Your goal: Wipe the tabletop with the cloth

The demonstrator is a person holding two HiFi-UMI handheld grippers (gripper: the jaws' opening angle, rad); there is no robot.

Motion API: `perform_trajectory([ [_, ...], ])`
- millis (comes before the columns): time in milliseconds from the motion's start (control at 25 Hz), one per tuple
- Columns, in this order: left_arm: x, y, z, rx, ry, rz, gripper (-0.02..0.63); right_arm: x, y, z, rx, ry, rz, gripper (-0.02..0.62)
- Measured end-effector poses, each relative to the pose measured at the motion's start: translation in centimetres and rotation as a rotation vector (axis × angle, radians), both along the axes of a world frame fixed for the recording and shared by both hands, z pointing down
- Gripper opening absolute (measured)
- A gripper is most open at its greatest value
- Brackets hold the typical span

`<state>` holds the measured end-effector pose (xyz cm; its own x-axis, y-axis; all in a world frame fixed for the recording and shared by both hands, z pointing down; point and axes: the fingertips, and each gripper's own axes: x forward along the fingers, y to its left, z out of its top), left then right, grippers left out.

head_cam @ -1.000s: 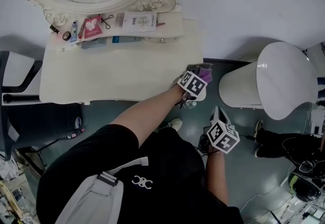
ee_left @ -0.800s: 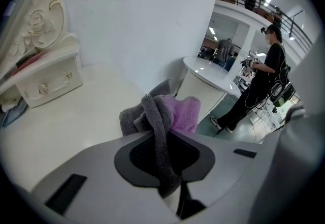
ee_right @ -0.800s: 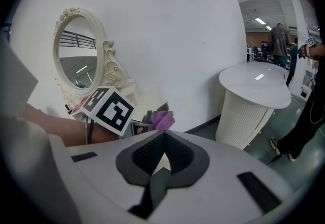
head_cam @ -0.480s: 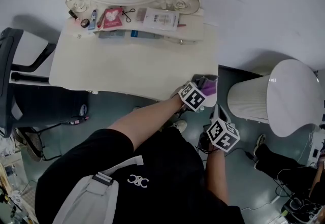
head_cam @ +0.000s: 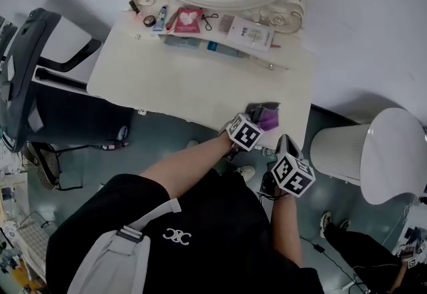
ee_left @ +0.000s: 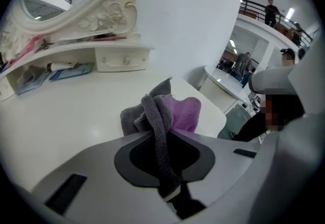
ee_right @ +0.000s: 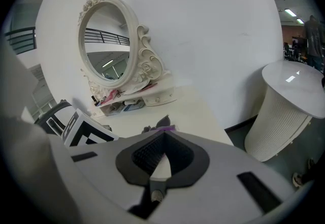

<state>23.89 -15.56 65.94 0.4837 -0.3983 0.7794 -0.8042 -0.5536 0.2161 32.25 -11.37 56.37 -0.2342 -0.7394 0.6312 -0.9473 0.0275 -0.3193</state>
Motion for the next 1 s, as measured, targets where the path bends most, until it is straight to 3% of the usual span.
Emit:
perform_trajectory([
  [560, -18.0, -2.3, -0.3, 0.008, -0.014, -0.266, 0.052, -13.0, -2.7, -0.1, 0.005, -0.041, -0.139, 0.003],
  [1000, -35.6, -5.8, -0.7, 0.060, -0.055, -0.457, 0.053, -24.3, -5.9, -0.4, 0.044, -0.050, -0.239, 0.003],
])
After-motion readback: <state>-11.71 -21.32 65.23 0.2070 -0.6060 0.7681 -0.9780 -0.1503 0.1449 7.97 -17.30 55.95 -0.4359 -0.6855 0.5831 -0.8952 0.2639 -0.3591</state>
